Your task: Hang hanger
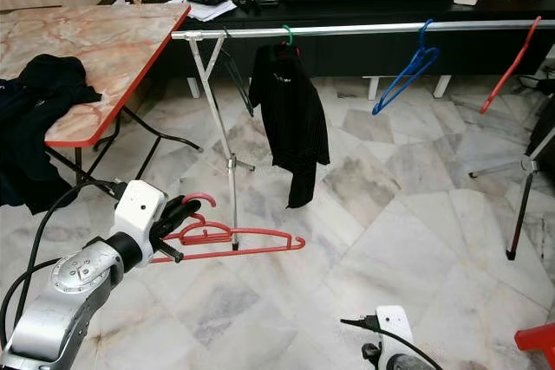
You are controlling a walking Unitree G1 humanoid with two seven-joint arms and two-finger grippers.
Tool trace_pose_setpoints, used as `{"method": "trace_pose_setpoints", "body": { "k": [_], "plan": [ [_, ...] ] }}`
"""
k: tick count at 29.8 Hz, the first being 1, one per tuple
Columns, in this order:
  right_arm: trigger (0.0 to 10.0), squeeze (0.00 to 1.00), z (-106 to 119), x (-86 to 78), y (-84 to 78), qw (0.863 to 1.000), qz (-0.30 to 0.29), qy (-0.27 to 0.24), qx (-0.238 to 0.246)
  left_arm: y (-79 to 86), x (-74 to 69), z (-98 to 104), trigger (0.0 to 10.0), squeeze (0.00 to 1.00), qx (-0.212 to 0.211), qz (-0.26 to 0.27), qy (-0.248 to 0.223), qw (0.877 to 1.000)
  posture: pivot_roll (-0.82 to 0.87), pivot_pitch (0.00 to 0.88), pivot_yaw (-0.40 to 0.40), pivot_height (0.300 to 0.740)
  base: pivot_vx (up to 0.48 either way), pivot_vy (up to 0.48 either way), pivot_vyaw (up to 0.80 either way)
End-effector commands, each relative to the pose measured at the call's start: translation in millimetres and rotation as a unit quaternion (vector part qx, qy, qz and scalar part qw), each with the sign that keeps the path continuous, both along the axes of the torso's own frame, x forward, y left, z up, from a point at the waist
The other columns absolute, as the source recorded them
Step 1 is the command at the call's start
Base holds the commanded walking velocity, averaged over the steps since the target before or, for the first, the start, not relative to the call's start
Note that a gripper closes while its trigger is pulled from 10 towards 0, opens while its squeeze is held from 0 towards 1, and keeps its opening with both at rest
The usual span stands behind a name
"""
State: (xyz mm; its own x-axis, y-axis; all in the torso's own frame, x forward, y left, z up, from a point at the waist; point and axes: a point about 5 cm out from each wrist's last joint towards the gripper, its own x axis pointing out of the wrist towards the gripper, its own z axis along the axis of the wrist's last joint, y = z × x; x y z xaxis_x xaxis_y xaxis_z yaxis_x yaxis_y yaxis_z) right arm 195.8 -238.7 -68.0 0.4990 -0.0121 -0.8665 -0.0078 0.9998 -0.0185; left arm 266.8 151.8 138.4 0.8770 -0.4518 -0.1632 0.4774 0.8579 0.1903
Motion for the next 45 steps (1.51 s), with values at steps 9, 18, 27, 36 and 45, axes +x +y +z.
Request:
{"method": "trace_pose_setpoints", "body": {
  "k": [9,18,27,36,45],
  "plan": [
    [10.0,0.00,15,30.6,25.3,0.975,0.216,-0.032,-0.027,-9.8,-4.9,-3,10.0,0.00,0.034,-0.067,0.027,0.997,-0.08,0.055,0.054,0.740,0.000,0.000,0.00],
    [10.0,0.00,37,33.6,5.2,0.891,0.451,-0.046,-0.034,-23.1,-10.5,-13,10.0,0.00,0.074,-0.147,0.060,0.985,-0.09,0.058,0.055,0.740,0.000,0.000,0.00],
    [10.0,0.00,60,53.6,21.6,0.848,0.523,-0.080,0.012,-27.5,-11.5,-17,10.0,0.00,0.099,-0.174,0.069,0.977,-0.09,0.055,0.057,0.740,0.000,0.000,0.00],
    [10.0,0.00,75,51.2,32.4,0.804,0.581,-0.077,0.099,-33.0,-11.6,-17,10.0,0.00,0.095,-0.187,0.071,0.975,-0.10,0.052,0.053,0.740,0.000,0.000,0.00],
    [10.0,0.00,74,45.3,30.6,0.794,0.595,-0.055,0.109,-34.2,-11.9,-17,10.0,0.00,0.093,-0.191,0.070,0.975,-0.10,0.046,0.049,0.740,0.000,0.000,0.00]
  ]
}}
